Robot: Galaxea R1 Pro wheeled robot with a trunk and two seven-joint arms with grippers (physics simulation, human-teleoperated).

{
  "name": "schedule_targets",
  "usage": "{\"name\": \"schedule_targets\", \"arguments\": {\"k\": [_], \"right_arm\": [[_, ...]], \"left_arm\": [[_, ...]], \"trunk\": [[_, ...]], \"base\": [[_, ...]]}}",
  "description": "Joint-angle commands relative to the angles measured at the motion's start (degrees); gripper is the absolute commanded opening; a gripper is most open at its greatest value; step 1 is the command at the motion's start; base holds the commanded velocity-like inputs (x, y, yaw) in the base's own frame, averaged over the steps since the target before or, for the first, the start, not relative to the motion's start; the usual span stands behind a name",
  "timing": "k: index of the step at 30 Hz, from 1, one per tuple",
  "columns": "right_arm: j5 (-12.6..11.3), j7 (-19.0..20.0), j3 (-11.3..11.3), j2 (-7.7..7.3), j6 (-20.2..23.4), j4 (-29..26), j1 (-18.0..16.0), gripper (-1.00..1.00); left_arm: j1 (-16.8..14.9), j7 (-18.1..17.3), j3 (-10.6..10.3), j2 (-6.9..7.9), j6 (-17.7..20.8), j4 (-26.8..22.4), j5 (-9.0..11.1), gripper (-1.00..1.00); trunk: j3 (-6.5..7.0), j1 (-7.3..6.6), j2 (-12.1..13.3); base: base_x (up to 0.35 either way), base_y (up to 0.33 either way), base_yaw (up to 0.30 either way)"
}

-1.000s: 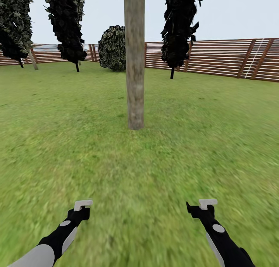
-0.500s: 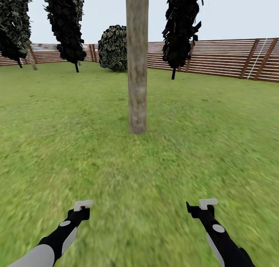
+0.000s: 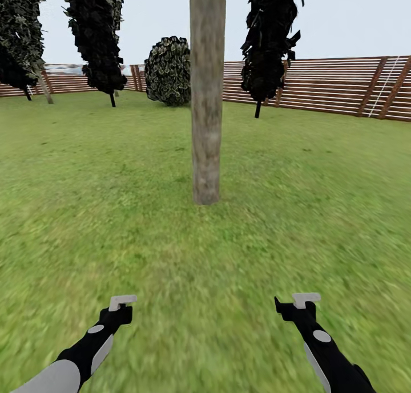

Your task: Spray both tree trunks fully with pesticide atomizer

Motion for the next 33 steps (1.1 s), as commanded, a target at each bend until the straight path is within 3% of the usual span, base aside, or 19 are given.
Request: {"name": "schedule_targets", "arguments": {"k": [1,33], "right_arm": [[0.00,0.00,0.00,0.00,0.00,0.00,0.00,1.00],[-0.12,0.00,-0.07,0.00,0.00,0.00,0.00,1.00]], "left_arm": [[0.00,0.00,0.02,0.00,0.00,-0.02,-0.01,-1.00],[0.00,0.00,0.07,0.00,0.00,-0.06,-0.02,-1.00]], "trunk": [[0.00,0.00,0.00],[0.20,0.00,0.00]], "base": [[0.338,0.100,0.000],[0.338,0.014,-0.051]]}}
